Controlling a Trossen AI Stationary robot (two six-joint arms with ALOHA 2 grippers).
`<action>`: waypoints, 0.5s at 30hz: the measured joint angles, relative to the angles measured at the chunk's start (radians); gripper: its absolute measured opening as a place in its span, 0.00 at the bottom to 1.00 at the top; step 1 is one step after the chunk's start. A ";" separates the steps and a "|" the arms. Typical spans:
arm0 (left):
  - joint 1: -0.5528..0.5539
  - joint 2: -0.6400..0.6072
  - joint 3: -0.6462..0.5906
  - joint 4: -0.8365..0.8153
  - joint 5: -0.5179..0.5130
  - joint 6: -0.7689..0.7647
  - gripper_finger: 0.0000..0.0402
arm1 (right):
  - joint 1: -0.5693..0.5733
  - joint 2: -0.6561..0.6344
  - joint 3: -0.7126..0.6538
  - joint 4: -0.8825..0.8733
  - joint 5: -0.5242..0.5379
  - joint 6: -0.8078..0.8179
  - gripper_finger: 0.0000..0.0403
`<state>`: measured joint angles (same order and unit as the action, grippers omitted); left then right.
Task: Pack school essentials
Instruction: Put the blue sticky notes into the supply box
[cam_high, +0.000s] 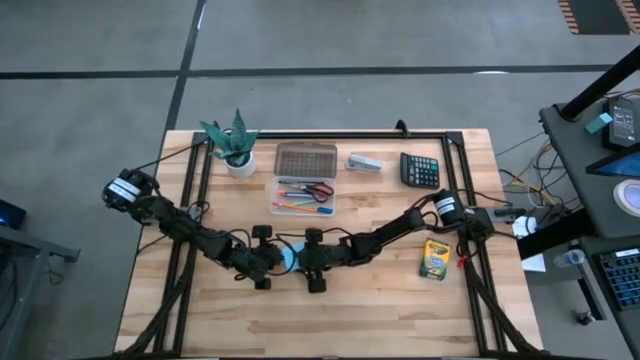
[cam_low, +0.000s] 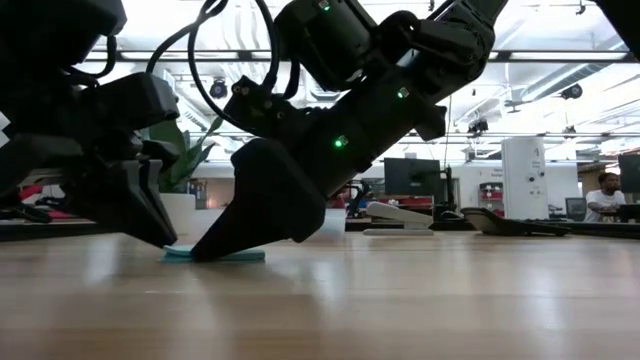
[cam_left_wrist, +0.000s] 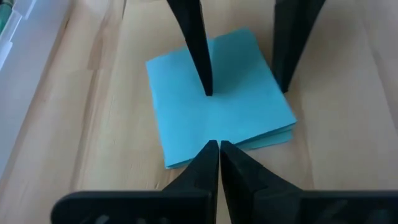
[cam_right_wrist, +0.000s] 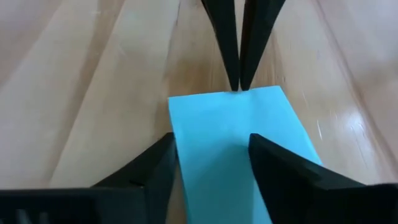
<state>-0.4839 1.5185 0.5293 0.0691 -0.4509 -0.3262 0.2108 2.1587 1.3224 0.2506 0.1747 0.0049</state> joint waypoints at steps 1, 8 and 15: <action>0.000 0.000 0.000 0.002 0.000 0.000 0.00 | 0.000 0.000 0.000 0.001 0.002 -0.002 0.43; 0.000 0.000 0.000 0.002 0.000 0.000 0.00 | -0.003 0.001 -0.001 0.001 0.017 0.011 0.21; 0.000 0.000 0.000 0.002 0.001 0.000 0.00 | -0.004 0.001 -0.002 0.002 0.013 0.011 0.04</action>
<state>-0.4839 1.5185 0.5293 0.0715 -0.4503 -0.3261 0.2070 2.1593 1.3209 0.2527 0.1877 0.0160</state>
